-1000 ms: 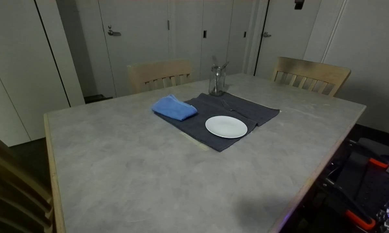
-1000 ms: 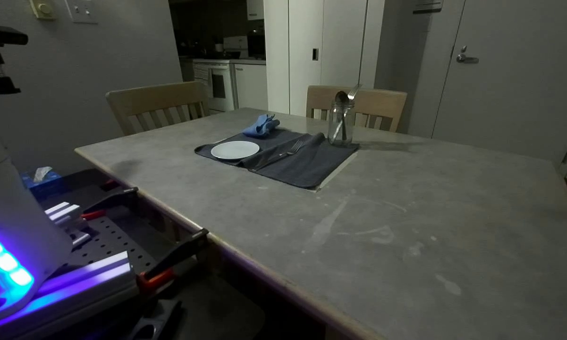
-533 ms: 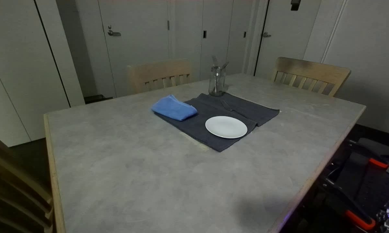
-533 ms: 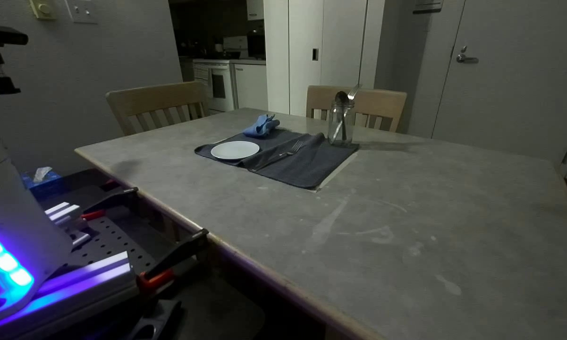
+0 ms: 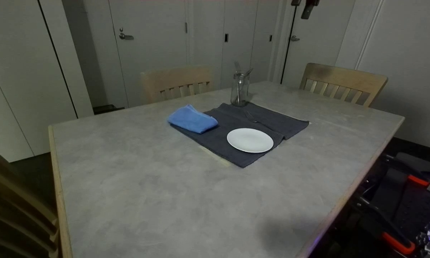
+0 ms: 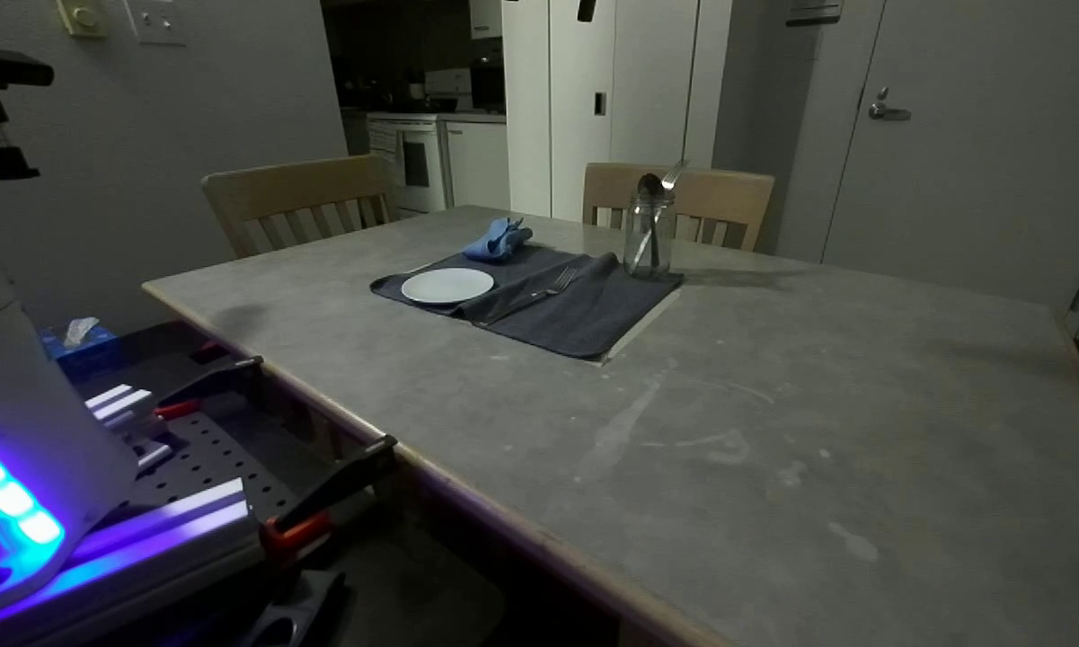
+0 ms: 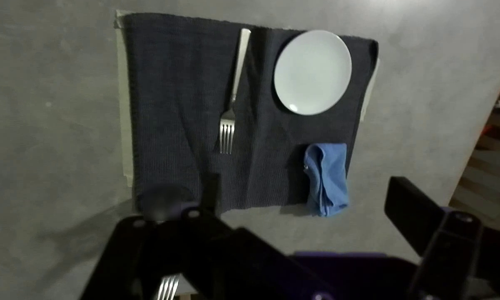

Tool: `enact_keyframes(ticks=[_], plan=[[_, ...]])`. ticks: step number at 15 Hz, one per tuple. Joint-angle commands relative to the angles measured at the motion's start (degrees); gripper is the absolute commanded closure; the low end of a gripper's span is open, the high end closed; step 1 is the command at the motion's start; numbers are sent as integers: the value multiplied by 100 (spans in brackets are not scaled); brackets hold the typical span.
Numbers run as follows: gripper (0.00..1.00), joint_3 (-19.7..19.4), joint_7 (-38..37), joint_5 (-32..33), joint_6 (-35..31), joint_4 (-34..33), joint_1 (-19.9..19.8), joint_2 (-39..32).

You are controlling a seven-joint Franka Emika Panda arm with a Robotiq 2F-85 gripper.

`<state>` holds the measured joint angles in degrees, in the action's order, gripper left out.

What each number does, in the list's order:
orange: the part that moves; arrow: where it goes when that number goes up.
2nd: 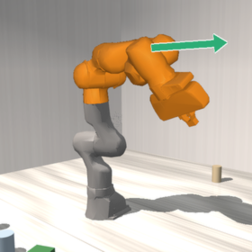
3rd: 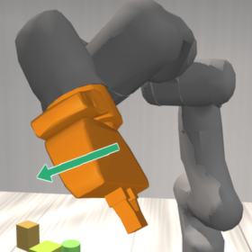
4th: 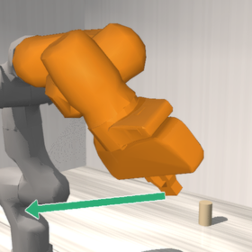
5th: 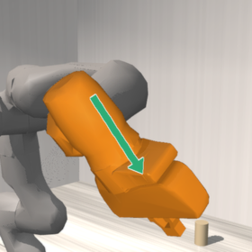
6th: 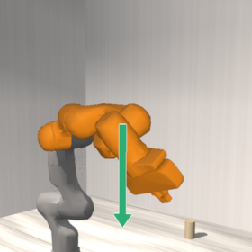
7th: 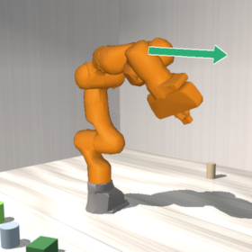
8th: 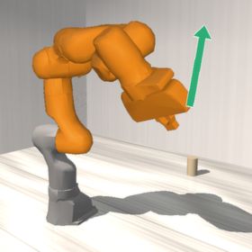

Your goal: Take the spoon from the glass bottle and put it on the table , and then pick up the blue towel and wipe the plate

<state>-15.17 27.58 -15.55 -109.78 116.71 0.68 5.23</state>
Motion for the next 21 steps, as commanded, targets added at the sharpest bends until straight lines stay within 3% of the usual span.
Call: enact_keyframes(ticks=[1, 3, 5, 6, 8, 11, 21], plan=[[0, 249, -647, -939, -68, -969, -272, -1011], [0, 361, -1156, -1271, -274, -1483, -401, -1564], [0, 450, -1763, -1401, -49, -2168, -593, -2196], [0, 566, -1389, -1180, -259, -1394, -572, -1499], [0, 629, -1676, -1206, -256, -1835, -690, -1970], [0, 648, -1805, -1130, -293, -1999, -697, -2184], [0, 826, -3621, -1075, -1464, -2761, -828, -3386]])
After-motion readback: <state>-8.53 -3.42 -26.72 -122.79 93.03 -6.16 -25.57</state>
